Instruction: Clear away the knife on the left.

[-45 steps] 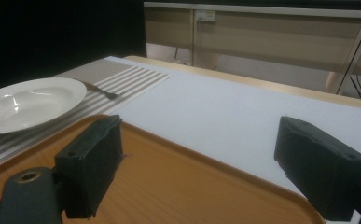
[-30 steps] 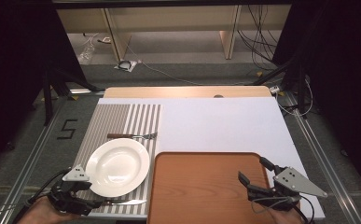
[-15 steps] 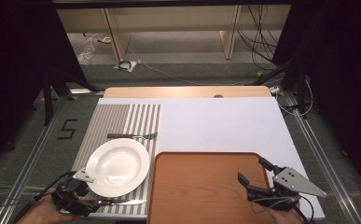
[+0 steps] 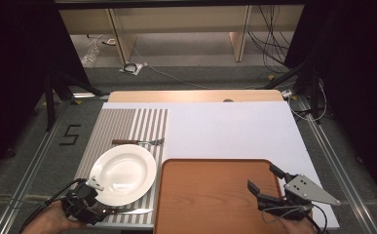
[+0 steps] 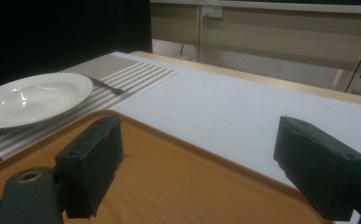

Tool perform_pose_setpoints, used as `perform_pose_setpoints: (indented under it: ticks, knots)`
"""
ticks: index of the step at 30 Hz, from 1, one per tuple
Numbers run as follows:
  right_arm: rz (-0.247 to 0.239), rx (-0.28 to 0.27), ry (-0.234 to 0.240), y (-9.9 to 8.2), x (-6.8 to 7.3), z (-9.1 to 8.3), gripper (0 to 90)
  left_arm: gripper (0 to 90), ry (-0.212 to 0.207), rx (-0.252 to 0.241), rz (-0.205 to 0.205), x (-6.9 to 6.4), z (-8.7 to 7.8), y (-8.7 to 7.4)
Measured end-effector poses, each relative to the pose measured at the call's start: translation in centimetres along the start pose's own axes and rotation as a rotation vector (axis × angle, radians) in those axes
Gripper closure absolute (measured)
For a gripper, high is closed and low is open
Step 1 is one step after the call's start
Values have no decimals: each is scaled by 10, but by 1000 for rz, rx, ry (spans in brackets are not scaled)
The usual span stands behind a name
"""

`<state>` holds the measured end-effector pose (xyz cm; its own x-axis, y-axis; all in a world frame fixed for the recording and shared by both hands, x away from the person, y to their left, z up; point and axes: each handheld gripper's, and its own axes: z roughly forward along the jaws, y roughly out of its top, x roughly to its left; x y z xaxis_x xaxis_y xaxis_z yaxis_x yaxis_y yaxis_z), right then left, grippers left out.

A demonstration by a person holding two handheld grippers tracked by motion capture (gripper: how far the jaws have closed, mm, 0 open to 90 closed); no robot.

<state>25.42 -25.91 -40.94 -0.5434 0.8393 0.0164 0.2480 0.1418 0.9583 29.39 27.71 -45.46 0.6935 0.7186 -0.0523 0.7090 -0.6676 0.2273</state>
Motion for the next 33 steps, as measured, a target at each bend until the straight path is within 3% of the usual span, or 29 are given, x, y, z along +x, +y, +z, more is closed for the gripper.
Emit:
perform_pose_setpoints:
  ticks: [15, 27, 33]
  knots:
    - [14, 2, 8, -1, -2, 1, 169, 483, -31, 35, 64, -7, 8, 7]
    - [12, 5, 13, -1, -1, 1, 172, 594, 32, 76, 176, -19, 11, 13]
    - [4, 7, 17, -1, -1, 1, 174, 661, 39, 92, 232, -23, 11, 16]
